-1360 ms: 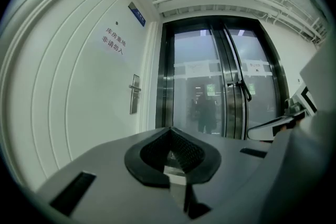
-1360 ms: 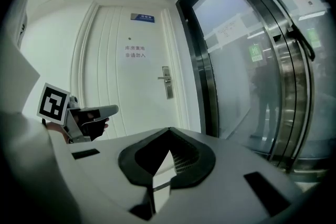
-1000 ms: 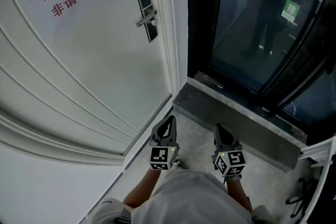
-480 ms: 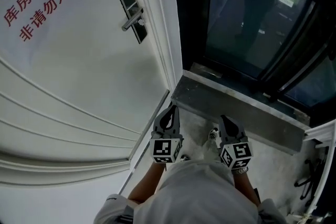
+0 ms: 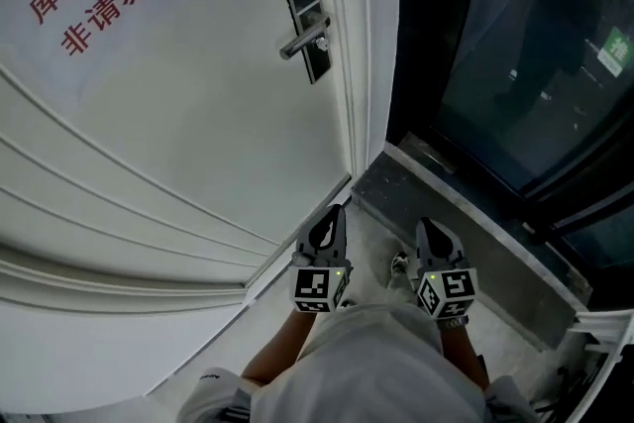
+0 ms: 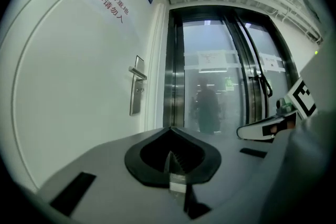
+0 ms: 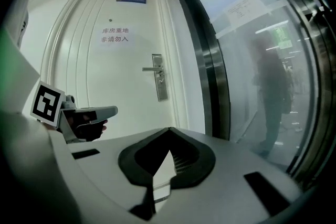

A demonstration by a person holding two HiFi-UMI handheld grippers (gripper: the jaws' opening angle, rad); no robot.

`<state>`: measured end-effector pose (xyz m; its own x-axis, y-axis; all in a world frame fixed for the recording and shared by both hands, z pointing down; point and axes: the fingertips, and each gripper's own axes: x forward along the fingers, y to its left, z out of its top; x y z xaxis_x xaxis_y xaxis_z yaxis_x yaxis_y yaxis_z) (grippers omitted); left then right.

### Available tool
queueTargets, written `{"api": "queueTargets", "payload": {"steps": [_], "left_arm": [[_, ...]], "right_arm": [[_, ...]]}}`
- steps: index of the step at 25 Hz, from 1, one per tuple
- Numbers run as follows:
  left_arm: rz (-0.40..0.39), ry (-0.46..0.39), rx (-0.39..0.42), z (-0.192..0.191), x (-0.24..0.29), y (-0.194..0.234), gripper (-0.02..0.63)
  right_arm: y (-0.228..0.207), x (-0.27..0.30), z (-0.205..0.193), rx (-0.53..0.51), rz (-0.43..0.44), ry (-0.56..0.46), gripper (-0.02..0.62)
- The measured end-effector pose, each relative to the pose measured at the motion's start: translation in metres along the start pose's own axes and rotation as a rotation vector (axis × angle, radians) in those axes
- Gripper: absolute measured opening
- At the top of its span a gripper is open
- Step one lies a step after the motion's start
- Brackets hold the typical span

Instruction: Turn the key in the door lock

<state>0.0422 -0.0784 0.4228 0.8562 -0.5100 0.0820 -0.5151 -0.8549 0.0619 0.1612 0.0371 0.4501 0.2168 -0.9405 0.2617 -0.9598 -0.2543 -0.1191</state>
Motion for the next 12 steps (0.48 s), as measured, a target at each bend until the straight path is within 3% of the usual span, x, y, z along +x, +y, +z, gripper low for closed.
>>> {"api": "queueTargets", "payload": {"steps": [3,12], "left_arm": [[0.080,0.023,0.005,-0.001,0.011,0.017,0.009],[0.372,-0.014,0.005,0.021,0.033,0.060,0.009]], "right_arm": [[0.000,0.033,0.007,-0.015,0.087,0.014,-0.011],[0.000,0.123,0.046,-0.120,0.359,0.014,-0.011]]}}
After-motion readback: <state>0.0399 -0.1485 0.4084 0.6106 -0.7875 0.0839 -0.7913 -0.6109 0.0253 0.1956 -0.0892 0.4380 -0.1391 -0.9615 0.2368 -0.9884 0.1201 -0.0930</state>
